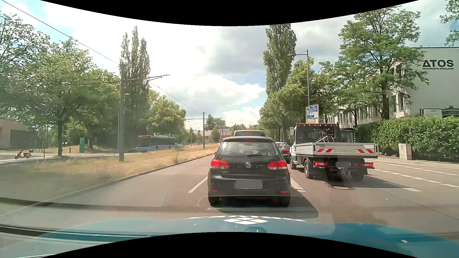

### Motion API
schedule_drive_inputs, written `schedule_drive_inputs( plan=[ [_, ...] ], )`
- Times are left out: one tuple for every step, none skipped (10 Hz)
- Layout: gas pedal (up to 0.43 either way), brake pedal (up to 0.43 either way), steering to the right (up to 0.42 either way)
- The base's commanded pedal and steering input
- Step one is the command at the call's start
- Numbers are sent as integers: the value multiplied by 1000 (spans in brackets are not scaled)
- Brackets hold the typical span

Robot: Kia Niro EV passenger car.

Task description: Follow the waypoints while adhering to traffic rules and regulations

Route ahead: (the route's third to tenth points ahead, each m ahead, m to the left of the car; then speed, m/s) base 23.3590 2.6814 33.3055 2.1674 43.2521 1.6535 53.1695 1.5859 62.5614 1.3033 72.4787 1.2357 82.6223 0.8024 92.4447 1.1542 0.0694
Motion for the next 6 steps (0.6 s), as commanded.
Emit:
schedule_drive_inputs(
  plan=[
    [0, 226, 23],
    [0, 238, 23],
    [0, 244, 23],
    [0, 250, 23],
    [0, 256, 23],
    [0, 262, 23]
  ],
)
